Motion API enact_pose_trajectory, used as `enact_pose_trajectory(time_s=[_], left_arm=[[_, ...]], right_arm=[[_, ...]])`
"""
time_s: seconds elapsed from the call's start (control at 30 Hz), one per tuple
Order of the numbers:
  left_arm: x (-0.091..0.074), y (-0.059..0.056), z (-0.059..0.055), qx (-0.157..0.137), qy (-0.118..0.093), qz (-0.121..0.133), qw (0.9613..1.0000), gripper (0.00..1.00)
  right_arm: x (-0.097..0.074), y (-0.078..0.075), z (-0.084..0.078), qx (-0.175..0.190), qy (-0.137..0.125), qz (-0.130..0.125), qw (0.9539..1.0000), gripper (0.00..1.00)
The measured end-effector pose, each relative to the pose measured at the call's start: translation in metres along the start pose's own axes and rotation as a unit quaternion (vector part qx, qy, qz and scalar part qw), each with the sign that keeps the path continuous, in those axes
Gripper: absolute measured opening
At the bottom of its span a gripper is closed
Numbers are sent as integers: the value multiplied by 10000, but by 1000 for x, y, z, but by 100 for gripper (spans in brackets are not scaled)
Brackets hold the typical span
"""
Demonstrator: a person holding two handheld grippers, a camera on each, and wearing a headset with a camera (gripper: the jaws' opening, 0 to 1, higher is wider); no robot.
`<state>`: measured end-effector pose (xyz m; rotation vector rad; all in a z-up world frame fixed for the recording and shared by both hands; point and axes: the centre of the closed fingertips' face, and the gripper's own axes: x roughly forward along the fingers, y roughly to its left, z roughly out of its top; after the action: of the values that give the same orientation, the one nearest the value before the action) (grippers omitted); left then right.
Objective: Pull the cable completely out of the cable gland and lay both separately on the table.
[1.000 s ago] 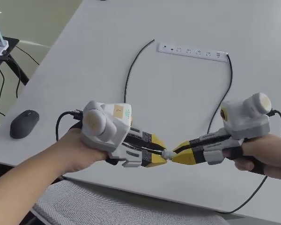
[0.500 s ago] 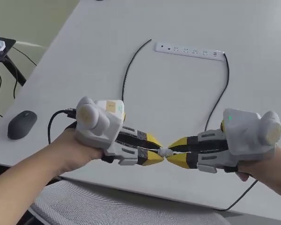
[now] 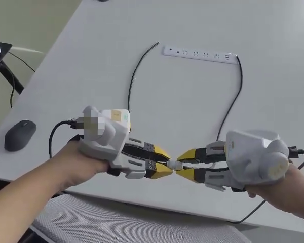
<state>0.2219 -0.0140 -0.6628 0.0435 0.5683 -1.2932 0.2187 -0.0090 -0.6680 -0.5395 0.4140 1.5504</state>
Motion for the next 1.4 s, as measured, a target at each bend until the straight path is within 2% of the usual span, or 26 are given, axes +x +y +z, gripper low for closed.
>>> enact_pose_trajectory(time_s=[0.23, 0.27, 0.37, 0.47, 0.57, 0.73, 0.8, 0.87, 0.93, 0.97, 1.0, 1.07, 1.1, 1.17, 1.23, 1.27, 1.3, 1.33, 1.4], left_arm=[[-1, -3, 3, 92, -35, 26, 9999, 15], [-1, -3, 3, 93, -61, 21, 9999, 15], [-1, -3, 4, 109, -98, 43, 9999, 15], [-2, -2, 3, 112, -116, 76, 9998, 15], [-4, -3, 2, 134, -122, 96, 9998, 15], [-8, -1, 1, 122, -140, 157, 9997, 15], [-10, -1, 3, 125, -187, 195, 9996, 15], [-12, -1, 5, 110, -233, 201, 9995, 15], [-14, -1, 8, 102, -262, 240, 9993, 15], [-16, -1, 10, 95, -301, 259, 9992, 15], [-17, -2, 11, 75, -322, 263, 9991, 15], [-18, -2, 13, 58, -347, 283, 9990, 15], [-18, -2, 14, 53, -347, 285, 9990, 15], [-19, -3, 15, 56, -339, 294, 9990, 15], [-19, -3, 16, 51, -332, 311, 9989, 15], [-19, -2, 17, 46, -329, 318, 9989, 15], [-19, -2, 17, 23, -326, 322, 9989, 15], [-19, -1, 18, 9, -326, 348, 9989, 15], [-19, 0, 19, 8, -348, 354, 9988, 15]], right_arm=[[-2, 2, 4, 107, 22, -6, 9999, 8], [-3, 2, 5, 254, 35, 23, 9997, 9], [-4, 1, 7, 312, 32, 33, 9995, 10], [-7, -1, 13, 496, -9, 40, 9988, 17], [-11, -2, 16, 482, -3, 45, 9988, 17], [-17, -4, 18, 527, 246, 10, 9983, 23], [-23, -8, 26, 469, 340, -122, 9982, 23], [-30, -15, 31, 153, 509, -303, 9981, 23], [-32, -16, 34, 161, 550, -385, 9976, 24], [-31, -16, 33, 163, 558, -377, 9976, 24], [-28, -15, 25, 144, 675, -383, 9969, 24], [-25, -19, 6, -96, 1095, -512, 9926, 19], [-24, -22, 0, -157, 1170, -599, 9912, 15], [-20, -20, -2, -42, 1101, -580, 9922, 15], [-18, -20, -3, 140, 1038, -698, 9921, 21], [-17, -18, -3, 74, 1020, -760, 9918, 21], [-17, -21, -3, -52, 1030, -902, 9906, 16], [-17, -20, -3, -20, 1004, -983, 9901, 13], [-14, -17, -4, 85, 943, -1028, 9902, 12]])
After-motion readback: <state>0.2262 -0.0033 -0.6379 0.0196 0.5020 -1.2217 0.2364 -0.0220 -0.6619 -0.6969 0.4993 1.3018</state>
